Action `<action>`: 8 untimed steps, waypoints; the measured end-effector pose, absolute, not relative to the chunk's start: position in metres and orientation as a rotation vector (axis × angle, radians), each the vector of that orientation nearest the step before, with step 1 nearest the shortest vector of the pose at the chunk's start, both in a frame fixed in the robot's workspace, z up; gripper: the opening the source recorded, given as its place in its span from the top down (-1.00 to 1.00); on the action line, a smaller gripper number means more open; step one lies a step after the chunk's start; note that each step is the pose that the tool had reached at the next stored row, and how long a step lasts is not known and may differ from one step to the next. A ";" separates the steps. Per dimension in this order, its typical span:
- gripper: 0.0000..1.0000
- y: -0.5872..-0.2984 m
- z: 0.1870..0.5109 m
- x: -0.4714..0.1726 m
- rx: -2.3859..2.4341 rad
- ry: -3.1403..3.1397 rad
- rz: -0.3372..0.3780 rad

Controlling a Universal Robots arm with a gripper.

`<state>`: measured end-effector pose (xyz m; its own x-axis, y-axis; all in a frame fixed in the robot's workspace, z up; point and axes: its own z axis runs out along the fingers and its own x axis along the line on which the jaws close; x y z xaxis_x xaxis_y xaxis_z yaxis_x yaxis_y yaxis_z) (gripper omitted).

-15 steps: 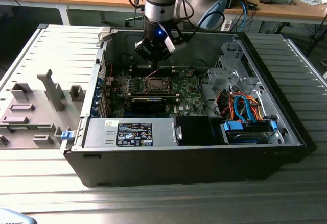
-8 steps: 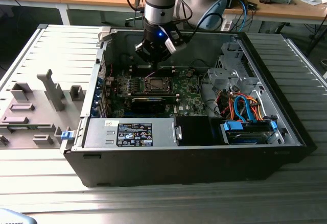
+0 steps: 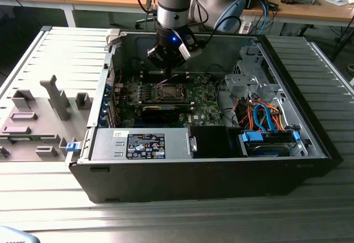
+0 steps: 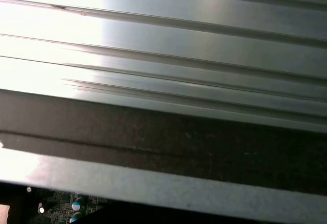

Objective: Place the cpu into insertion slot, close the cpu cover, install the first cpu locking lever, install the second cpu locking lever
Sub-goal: 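Install the first cpu locking lever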

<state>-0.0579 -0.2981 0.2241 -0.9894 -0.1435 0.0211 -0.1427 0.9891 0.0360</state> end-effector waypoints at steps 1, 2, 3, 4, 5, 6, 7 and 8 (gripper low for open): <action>0.79 -0.298 0.223 -0.057 0.224 -3.110 -0.054; 0.79 -0.298 0.222 -0.056 0.224 -3.109 -0.054; 0.79 -0.298 0.221 -0.055 0.224 -3.109 -0.054; 0.79 -0.298 0.220 -0.054 0.224 -3.109 -0.054; 0.79 -0.298 0.218 -0.054 0.224 -3.109 -0.054; 0.79 -0.298 0.217 -0.053 0.224 -3.109 -0.054; 0.79 -0.298 0.215 -0.053 0.224 -3.109 -0.054; 0.79 -0.298 0.213 -0.053 0.224 -3.109 -0.054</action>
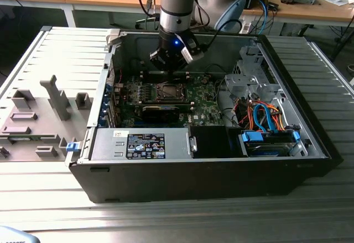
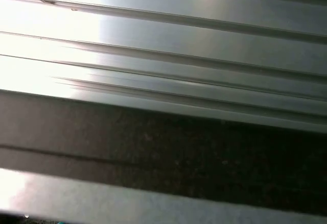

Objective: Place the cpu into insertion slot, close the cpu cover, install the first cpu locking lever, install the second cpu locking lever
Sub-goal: 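Install the first cpu locking lever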

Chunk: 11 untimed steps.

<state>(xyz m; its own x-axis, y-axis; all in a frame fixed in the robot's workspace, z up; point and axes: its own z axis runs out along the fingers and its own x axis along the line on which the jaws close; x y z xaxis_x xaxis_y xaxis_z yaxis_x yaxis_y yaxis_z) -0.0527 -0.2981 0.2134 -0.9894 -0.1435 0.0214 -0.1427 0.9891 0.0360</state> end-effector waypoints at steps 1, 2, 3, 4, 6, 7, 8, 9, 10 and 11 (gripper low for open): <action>0.79 -0.298 0.212 -0.053 0.223 -3.109 -0.054; 0.79 -0.298 0.211 -0.053 0.223 -3.109 -0.054; 0.79 -0.298 0.210 -0.053 0.222 -3.109 -0.054; 0.79 -0.298 0.208 -0.052 0.220 -3.110 -0.055; 0.79 -0.298 0.207 -0.052 0.216 -3.110 -0.056; 0.79 -0.298 0.206 -0.052 0.215 -3.110 -0.057; 0.79 -0.299 0.205 -0.051 0.212 -3.110 -0.059; 0.79 -0.299 0.204 -0.050 0.210 -3.110 -0.060; 0.79 -0.299 0.203 -0.050 0.209 -3.110 -0.061; 0.79 -0.299 0.203 -0.049 0.208 -3.110 -0.064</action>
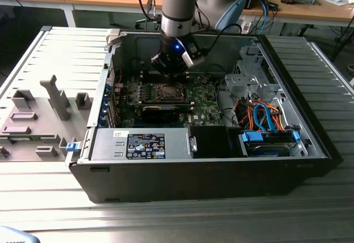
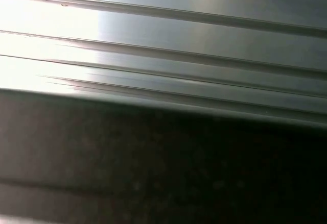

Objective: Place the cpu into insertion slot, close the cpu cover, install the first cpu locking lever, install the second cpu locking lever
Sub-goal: 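Install the first cpu locking lever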

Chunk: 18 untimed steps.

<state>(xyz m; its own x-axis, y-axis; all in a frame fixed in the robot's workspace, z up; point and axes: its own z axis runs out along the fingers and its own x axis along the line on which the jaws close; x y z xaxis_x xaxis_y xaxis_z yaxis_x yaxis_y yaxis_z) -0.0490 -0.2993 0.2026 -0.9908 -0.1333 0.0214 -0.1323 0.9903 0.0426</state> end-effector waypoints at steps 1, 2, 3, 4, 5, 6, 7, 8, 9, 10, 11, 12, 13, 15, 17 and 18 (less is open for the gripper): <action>0.79 -0.299 0.202 -0.048 0.207 -3.110 -0.067; 0.79 -0.299 0.201 -0.047 0.206 -3.111 -0.070; 0.79 -0.300 0.201 -0.046 0.206 -3.110 -0.071; 0.79 -0.300 0.201 -0.045 0.206 -3.110 -0.073; 0.79 -0.300 0.200 -0.044 0.206 -3.110 -0.075; 0.79 -0.300 0.200 -0.043 0.206 -3.109 -0.076; 0.79 -0.300 0.200 -0.043 0.206 -3.110 -0.077; 0.79 -0.300 0.200 -0.043 0.206 -3.110 -0.077; 0.79 -0.300 0.200 -0.043 0.206 -3.110 -0.078; 0.79 -0.300 0.201 -0.043 0.206 -3.111 -0.079; 0.79 -0.300 0.201 -0.043 0.206 -3.112 -0.079; 0.79 -0.300 0.202 -0.044 0.207 -3.113 -0.079; 0.79 -0.300 0.203 -0.044 0.207 -3.114 -0.078; 0.79 -0.300 0.205 -0.045 0.207 -3.117 -0.077; 0.79 -0.300 0.207 -0.045 0.207 -3.118 -0.077; 0.79 -0.300 0.208 -0.045 0.207 -3.118 -0.077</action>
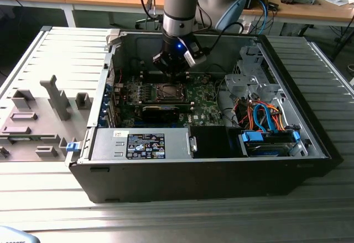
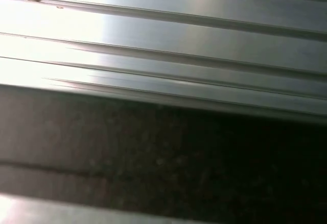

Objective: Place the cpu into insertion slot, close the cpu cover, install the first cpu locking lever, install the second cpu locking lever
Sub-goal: 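Install the first cpu locking lever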

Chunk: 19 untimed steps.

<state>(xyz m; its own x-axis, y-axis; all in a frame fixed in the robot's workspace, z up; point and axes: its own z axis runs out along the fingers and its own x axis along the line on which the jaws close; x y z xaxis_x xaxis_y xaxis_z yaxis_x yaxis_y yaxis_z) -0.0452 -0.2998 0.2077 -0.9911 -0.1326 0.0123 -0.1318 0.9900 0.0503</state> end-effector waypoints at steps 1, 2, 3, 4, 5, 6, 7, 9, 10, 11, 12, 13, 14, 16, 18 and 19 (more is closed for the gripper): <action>0.79 -0.300 0.209 -0.045 0.207 -3.118 -0.077; 0.79 -0.300 0.210 -0.045 0.207 -3.118 -0.077; 0.79 -0.300 0.211 -0.045 0.207 -3.118 -0.077; 0.79 -0.300 0.211 -0.045 0.207 -3.118 -0.078; 0.79 -0.300 0.211 -0.045 0.207 -3.118 -0.077; 0.79 -0.300 0.211 -0.045 0.207 -3.118 -0.077; 0.79 -0.300 0.210 -0.045 0.207 -3.118 -0.077; 0.79 -0.301 0.210 -0.045 0.207 -3.117 -0.077; 0.79 -0.301 0.209 -0.045 0.207 -3.117 -0.077; 0.79 -0.302 0.209 -0.045 0.207 -3.117 -0.077; 0.79 -0.303 0.209 -0.045 0.207 -3.117 -0.077; 0.79 -0.304 0.209 -0.045 0.207 -3.117 -0.077; 0.79 -0.304 0.209 -0.045 0.207 -3.117 -0.077; 0.79 -0.306 0.208 -0.045 0.207 -3.116 -0.078; 0.79 -0.307 0.206 -0.045 0.206 -3.115 -0.077; 0.79 -0.307 0.206 -0.045 0.206 -3.114 -0.077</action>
<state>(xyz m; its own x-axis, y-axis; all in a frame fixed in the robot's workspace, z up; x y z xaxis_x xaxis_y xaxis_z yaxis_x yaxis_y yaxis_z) -0.0445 -0.3071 0.2058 -0.9911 -0.1324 0.0164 -0.1314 0.9900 0.0506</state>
